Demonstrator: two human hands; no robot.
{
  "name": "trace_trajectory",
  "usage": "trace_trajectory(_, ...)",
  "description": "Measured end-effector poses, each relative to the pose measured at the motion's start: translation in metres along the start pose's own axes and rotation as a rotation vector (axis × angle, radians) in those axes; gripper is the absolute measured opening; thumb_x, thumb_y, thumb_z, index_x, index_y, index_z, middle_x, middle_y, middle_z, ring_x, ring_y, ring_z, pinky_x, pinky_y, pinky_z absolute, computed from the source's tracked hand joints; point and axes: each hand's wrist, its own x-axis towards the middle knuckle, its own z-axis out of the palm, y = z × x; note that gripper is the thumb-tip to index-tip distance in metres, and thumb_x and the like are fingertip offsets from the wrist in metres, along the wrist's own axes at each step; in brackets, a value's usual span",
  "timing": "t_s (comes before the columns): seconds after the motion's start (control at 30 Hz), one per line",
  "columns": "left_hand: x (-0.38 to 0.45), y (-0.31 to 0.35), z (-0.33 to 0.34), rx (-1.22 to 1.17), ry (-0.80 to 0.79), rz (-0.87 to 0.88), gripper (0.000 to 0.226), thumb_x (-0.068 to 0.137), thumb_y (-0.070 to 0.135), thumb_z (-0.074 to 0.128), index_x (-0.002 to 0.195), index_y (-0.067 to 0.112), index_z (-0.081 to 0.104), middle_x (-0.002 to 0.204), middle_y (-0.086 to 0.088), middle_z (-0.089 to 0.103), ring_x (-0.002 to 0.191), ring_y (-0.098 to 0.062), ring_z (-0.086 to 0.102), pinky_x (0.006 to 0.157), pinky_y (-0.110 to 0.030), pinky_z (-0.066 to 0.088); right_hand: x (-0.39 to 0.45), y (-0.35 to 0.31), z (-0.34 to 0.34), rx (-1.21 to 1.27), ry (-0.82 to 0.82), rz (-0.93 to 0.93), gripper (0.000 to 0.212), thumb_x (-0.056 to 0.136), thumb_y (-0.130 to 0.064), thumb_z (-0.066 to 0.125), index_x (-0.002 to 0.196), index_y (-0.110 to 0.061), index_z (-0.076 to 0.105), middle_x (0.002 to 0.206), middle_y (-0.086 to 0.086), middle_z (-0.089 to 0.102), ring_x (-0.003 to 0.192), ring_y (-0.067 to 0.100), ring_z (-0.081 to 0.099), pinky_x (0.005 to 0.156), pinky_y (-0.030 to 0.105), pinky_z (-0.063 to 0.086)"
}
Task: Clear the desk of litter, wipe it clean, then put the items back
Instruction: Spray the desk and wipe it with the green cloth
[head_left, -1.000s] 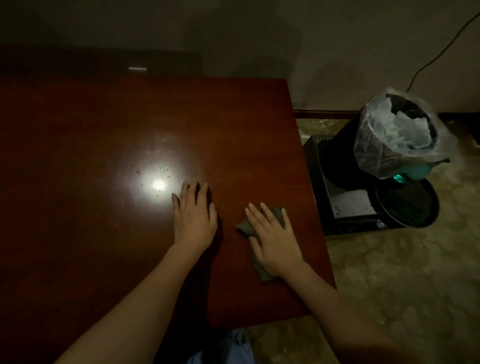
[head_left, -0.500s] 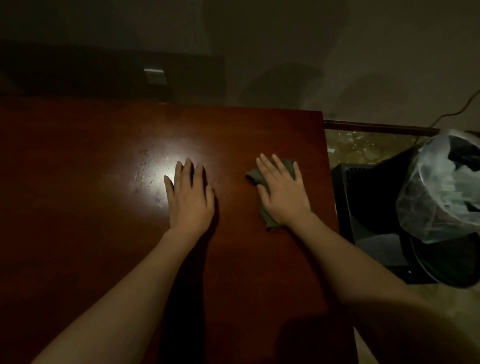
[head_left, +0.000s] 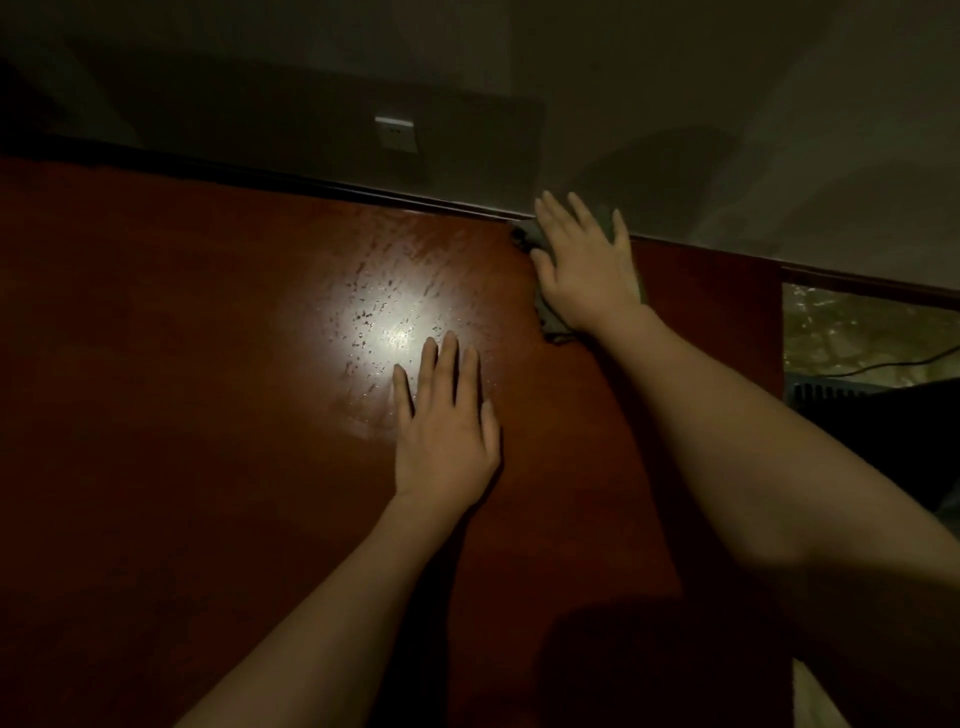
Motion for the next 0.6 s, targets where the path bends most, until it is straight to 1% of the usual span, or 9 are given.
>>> trace_trajectory(0.07, 0.0, 0.0, -0.003, -0.028, -0.001, 0.013, 0.06, 0.094, 0.036, 0.021, 0.147, 0.011, 0.03, 0.155, -0.01, 0.024, 0.145, -0.025, 0.013, 0.115, -0.049, 0.003, -0.013, -0.009, 0.001, -0.018, -0.004, -0.017, 0.056, 0.101, -0.039, 0.025, 0.153, -0.022, 0.012, 0.16, -0.006, 0.009, 0.148, 0.014, 0.004, 0.117, 0.051, 0.0)
trace_trajectory(0.13, -0.001, 0.0, -0.008, -0.071, -0.002, 0.024, 0.058, 0.096, 0.035, 0.021, 0.148, 0.01, 0.027, 0.157, -0.01, 0.019, 0.146, -0.024, 0.008, 0.115, -0.046, -0.003, -0.036, -0.016, 0.006, -0.037, -0.008, -0.042, 0.057, 0.101, -0.04, 0.025, 0.153, -0.022, 0.011, 0.16, -0.006, 0.008, 0.148, 0.014, 0.003, 0.117, 0.051, 0.0)
trace_trajectory(0.2, -0.004, -0.002, -0.014, -0.122, -0.008, 0.04, 0.053, 0.099, 0.028, 0.029, 0.148, 0.008, 0.026, 0.158, -0.01, 0.016, 0.147, -0.024, 0.003, 0.114, -0.04, -0.01, -0.063, -0.026, 0.011, -0.029, -0.028, -0.05, 0.057, 0.101, -0.04, 0.025, 0.153, -0.022, 0.011, 0.16, -0.007, 0.008, 0.148, 0.014, 0.003, 0.117, 0.051, 0.0)
trace_trajectory(0.23, -0.008, -0.003, -0.017, -0.141, 0.006, 0.044, 0.051, 0.1, 0.025, 0.034, 0.147, 0.007, 0.027, 0.157, -0.011, 0.017, 0.147, -0.025, 0.004, 0.114, -0.038, -0.01, -0.078, -0.031, 0.014, -0.024, -0.04, -0.047, 0.057, 0.101, -0.04, 0.025, 0.153, -0.022, 0.01, 0.16, -0.007, 0.008, 0.148, 0.014, 0.003, 0.117, 0.051, 0.0)
trace_trajectory(0.33, -0.03, -0.007, -0.027, -0.173, 0.055, 0.038, 0.049, 0.098, 0.021, 0.039, 0.144, 0.004, 0.034, 0.155, -0.013, 0.023, 0.147, -0.027, 0.008, 0.114, -0.038, -0.007, -0.123, -0.044, 0.021, -0.019, -0.065, -0.036, 0.06, 0.098, -0.043, 0.016, 0.153, -0.021, 0.009, 0.16, -0.006, 0.007, 0.148, 0.014, 0.003, 0.117, 0.051, -0.001)
trace_trajectory(0.47, -0.075, -0.014, -0.029, -0.155, -0.023, 0.037, 0.05, 0.1, 0.025, 0.034, 0.147, 0.008, 0.029, 0.157, -0.01, 0.017, 0.147, -0.023, 0.002, 0.116, -0.04, -0.006, -0.187, -0.067, 0.035, -0.019, -0.087, -0.017, 0.066, 0.092, -0.047, 0.003, 0.153, -0.022, 0.009, 0.16, -0.007, 0.007, 0.148, 0.013, 0.001, 0.116, 0.051, -0.004)
trace_trajectory(0.6, -0.13, -0.032, -0.028, -0.117, -0.097, 0.033, 0.053, 0.1, 0.029, 0.03, 0.149, 0.012, 0.021, 0.159, -0.007, 0.012, 0.147, -0.022, -0.001, 0.118, -0.045, -0.002, -0.25, -0.091, 0.049, -0.006, -0.086, 0.009, 0.066, 0.092, -0.048, 0.004, 0.153, -0.022, 0.01, 0.16, -0.008, 0.008, 0.148, 0.013, 0.002, 0.116, 0.049, -0.005)
